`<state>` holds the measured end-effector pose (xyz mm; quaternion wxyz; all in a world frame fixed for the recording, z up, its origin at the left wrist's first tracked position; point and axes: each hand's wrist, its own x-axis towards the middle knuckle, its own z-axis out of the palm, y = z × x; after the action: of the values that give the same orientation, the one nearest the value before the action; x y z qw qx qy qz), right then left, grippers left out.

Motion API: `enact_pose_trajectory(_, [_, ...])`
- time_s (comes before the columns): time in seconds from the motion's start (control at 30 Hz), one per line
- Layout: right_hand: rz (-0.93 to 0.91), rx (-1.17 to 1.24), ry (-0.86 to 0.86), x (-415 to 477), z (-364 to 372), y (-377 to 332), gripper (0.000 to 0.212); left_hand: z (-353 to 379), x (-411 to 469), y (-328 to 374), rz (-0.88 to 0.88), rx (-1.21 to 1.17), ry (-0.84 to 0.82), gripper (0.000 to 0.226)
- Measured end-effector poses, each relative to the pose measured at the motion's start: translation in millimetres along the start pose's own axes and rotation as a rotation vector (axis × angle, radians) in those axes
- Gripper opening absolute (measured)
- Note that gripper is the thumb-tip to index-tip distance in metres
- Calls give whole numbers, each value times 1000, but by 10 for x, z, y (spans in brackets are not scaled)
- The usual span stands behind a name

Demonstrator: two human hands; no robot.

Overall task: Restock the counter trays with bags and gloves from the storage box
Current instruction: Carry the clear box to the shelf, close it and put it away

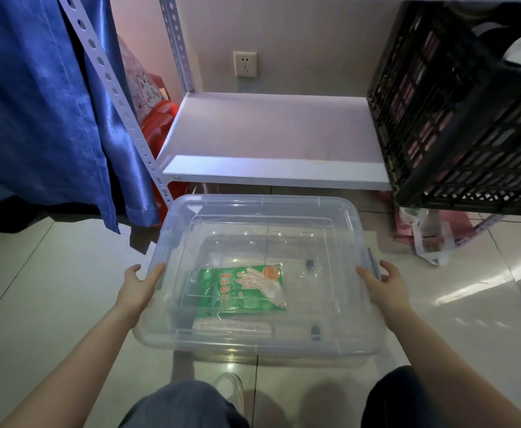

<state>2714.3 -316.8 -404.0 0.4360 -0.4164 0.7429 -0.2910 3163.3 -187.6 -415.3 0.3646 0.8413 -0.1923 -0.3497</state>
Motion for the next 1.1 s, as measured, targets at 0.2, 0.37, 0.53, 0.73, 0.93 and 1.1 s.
enact_pose_trajectory(0.2, [-91, -34, 76, -25, -3, -111, 56, 28, -122, 66, 231, 192, 220, 67])
enact_pose_trajectory(0.37, [-115, -59, 58, -21, 0, -114, 45, 54, -154, 86, 262, 223, 180, 46])
enact_pose_trajectory(0.53, [-125, -108, 99, -62, 37, -175, 32, 102, -211, 110, 331, 312, 258, 30])
enact_pose_trajectory(0.73, [-271, -296, 145, -160, 70, -210, 30, 144, -257, 100, 392, 342, 321, 26])
enact_pose_trajectory(0.93, [-183, -211, -49, -260, -74, -88, 63, 85, -290, 11, 353, 292, 98, 48])
enact_pose_trajectory(1.1, [-102, -89, -55, -392, -136, -143, 67, -18, -398, -35, 268, 212, 39, 56])
